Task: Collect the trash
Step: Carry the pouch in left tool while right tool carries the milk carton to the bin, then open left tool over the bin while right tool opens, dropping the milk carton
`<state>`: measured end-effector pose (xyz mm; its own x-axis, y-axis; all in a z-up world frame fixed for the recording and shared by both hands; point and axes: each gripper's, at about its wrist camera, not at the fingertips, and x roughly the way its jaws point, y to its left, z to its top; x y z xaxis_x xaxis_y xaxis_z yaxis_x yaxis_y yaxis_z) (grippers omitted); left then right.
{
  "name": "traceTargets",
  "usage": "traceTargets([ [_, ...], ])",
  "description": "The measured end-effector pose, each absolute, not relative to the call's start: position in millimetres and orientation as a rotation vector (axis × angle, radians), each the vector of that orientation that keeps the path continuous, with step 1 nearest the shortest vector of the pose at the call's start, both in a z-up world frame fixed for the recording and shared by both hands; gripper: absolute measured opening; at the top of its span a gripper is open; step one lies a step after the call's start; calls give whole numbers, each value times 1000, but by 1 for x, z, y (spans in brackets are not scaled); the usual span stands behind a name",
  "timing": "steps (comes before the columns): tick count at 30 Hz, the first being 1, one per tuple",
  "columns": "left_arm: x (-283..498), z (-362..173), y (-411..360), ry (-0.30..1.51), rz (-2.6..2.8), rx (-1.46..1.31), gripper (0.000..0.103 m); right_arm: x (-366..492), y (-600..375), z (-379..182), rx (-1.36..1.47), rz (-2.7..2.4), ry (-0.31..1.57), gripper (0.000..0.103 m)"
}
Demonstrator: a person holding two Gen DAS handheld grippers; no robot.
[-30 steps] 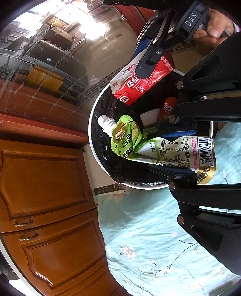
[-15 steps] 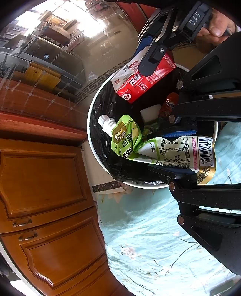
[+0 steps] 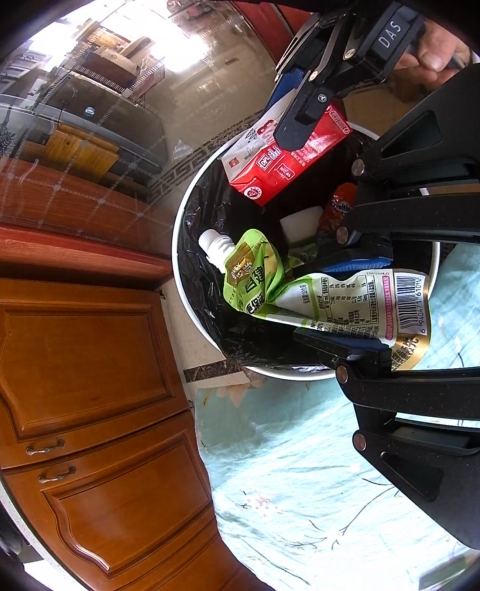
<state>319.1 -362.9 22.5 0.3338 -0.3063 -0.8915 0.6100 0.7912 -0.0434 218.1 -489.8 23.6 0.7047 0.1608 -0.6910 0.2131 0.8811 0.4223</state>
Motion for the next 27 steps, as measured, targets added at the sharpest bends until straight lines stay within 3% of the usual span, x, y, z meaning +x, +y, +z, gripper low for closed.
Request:
traceTargets([
  [13, 319, 19, -365, 1082, -606, 330, 29, 221, -490, 25, 502, -31, 800, 47],
  [19, 316, 21, -358, 1074, -592, 313, 50, 219, -494, 25, 543, -36, 790, 50],
  [27, 308, 33, -342, 1050, -591, 281, 51, 210, -494, 32, 568, -33, 759, 50],
])
